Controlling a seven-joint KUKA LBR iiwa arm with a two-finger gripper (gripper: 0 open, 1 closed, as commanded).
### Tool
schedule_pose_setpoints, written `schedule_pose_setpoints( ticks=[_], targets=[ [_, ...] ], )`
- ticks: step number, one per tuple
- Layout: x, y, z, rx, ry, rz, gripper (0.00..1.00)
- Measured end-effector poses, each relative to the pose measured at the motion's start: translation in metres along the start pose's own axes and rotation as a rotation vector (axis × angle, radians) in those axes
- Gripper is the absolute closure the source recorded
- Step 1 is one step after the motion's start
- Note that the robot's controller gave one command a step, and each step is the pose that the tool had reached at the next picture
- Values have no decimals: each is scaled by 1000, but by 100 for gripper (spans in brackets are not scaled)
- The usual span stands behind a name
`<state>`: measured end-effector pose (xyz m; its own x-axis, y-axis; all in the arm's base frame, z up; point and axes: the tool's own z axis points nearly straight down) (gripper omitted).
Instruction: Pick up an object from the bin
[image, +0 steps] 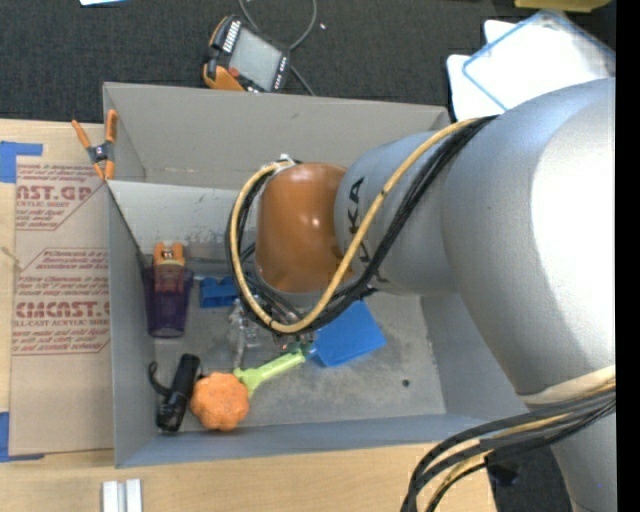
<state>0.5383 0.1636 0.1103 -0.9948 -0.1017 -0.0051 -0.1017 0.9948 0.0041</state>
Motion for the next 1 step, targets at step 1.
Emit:
schedule_pose_setpoints(
  ticks=[1],
  targets=[
    [-7,-11,13,-1,-1,361,100]
  ],
)
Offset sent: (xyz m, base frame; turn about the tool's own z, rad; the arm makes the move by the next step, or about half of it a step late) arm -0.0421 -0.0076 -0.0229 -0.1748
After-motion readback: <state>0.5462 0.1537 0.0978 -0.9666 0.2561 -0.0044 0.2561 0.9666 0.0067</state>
